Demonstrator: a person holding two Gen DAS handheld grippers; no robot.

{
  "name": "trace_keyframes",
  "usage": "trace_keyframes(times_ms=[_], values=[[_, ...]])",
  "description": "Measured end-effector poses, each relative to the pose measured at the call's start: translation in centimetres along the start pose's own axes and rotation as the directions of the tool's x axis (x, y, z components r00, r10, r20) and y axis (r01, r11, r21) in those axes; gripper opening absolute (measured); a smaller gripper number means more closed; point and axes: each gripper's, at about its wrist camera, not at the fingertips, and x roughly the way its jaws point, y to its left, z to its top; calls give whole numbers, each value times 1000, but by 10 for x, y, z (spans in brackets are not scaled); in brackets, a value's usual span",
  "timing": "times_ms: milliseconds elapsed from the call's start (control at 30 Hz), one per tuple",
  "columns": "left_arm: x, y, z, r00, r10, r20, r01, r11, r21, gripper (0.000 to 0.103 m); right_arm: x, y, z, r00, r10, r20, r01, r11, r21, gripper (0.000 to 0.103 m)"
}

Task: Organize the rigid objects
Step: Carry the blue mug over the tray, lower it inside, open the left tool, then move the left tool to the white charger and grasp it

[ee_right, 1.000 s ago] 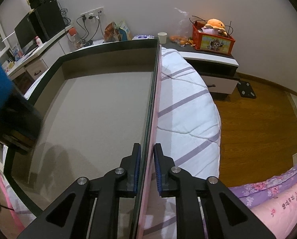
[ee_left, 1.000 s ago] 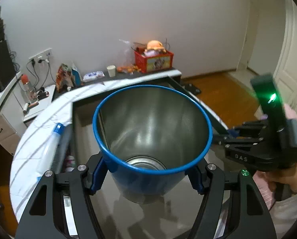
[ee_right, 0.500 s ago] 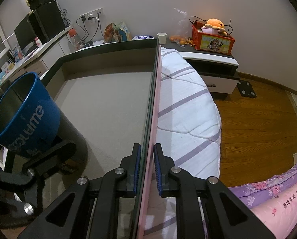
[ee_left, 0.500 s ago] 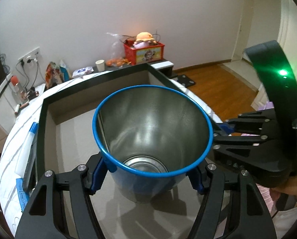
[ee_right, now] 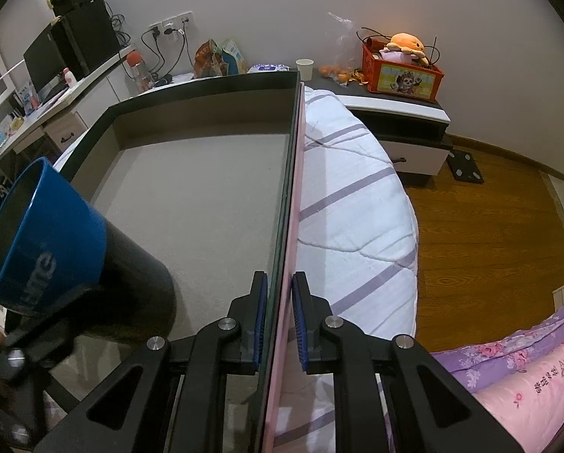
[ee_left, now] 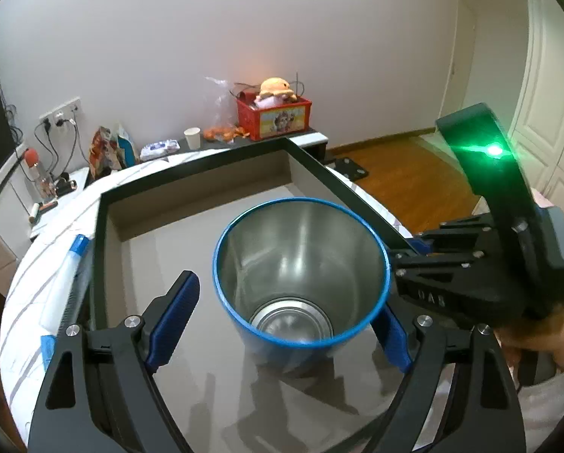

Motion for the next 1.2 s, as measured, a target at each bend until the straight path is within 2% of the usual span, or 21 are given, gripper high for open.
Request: trace_keyframes(times_ms=[100,233,367,433,533,567,633,700,767,900,1200], values=[[-18,9,-4,999,-12,31,13,1000,-28,87,0,0,1,1000,-4,-3,4,1000,-2,14],[-50,28,-12,989,-109,103,118,989,-88,92,0,0,0,1000,-3,-6,3,1000,-5,14],[-87,63,-21,950,-231,208,271,944,-189,97,1,1,0,1000,-13,-12,13,1000,-7,14],[-109,81,-28,940,-227,253,283,936,-209,97,1,1,0,1000,-17,-13,17,1000,-7,14],[-134,104,-41,945,-146,292,220,946,-239,100,1,2,0,1000,-20,-16,20,1000,-5,14],[-142,112,-46,953,-91,290,165,956,-243,100,1,3,0,1000,-22,-18,22,1000,-9,14],[-153,124,-59,963,60,262,9,967,-254,100,1,3,-1,1000,-23,-22,23,1000,-9,14],[-159,139,-69,959,182,216,-118,953,-279,100,1,3,0,999,-29,-22,29,1000,-11,14],[-164,153,-77,949,252,190,-184,931,-314,100,1,5,0,999,-37,-22,37,999,-13,14],[-170,165,-91,937,308,168,-238,910,-340,100,1,7,0,999,-45,-25,45,999,-14,14],[-151,174,-99,960,250,123,-196,920,-339,100,1,9,0,998,-48,-31,48,999,-16,14]])
